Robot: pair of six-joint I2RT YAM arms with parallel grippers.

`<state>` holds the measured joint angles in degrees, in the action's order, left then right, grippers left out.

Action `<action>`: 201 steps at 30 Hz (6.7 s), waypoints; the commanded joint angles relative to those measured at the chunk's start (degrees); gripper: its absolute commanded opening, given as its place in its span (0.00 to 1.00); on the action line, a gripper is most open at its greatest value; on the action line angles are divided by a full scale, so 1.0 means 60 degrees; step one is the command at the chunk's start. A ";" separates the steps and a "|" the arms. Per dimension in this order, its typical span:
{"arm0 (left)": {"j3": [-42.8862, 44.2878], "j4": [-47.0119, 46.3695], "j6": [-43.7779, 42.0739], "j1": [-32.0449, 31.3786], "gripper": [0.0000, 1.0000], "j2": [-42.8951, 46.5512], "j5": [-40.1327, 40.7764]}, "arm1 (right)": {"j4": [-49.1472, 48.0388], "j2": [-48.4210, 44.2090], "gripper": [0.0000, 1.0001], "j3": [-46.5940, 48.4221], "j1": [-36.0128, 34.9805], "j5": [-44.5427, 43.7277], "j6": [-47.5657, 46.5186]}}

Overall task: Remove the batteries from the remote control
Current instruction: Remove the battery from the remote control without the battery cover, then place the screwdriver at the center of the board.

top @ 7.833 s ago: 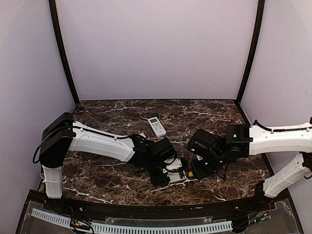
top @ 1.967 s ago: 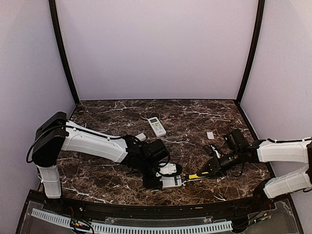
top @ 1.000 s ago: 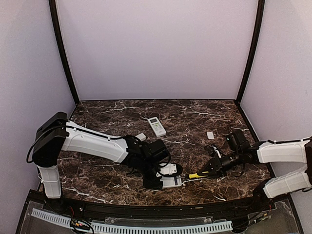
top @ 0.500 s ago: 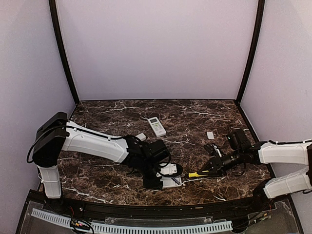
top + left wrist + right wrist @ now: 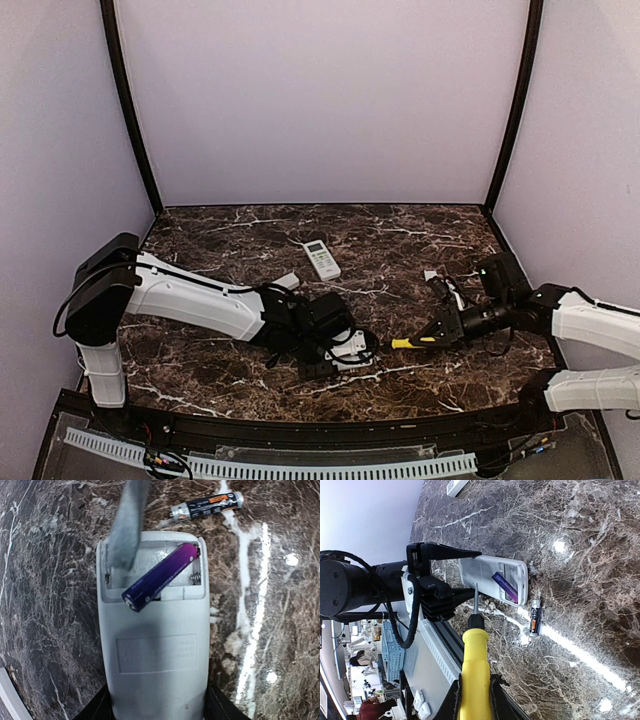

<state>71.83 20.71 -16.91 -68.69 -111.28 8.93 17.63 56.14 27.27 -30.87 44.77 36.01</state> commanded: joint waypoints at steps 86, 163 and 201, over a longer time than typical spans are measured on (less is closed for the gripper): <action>0.0049 0.0690 0.0272 0.0301 0.29 -0.0452 0.1418 | 0.1200 0.0970 0.00 0.1722 -0.1576 -0.2263 -0.0123; 0.0494 -0.0102 0.6145 0.2558 0.88 0.3968 -0.0270 | -0.1964 0.1043 0.00 -0.0008 -0.1686 -0.6716 0.1063; -0.0898 0.1288 0.3667 0.6214 0.85 0.3026 -0.3309 | -0.1217 0.0358 0.72 -0.0019 -0.1687 -0.7004 0.1072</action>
<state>65.23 24.01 10.74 -32.12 -90.59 -8.54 7.53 61.65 26.41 -40.64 4.08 42.24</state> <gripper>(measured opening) 0.855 0.698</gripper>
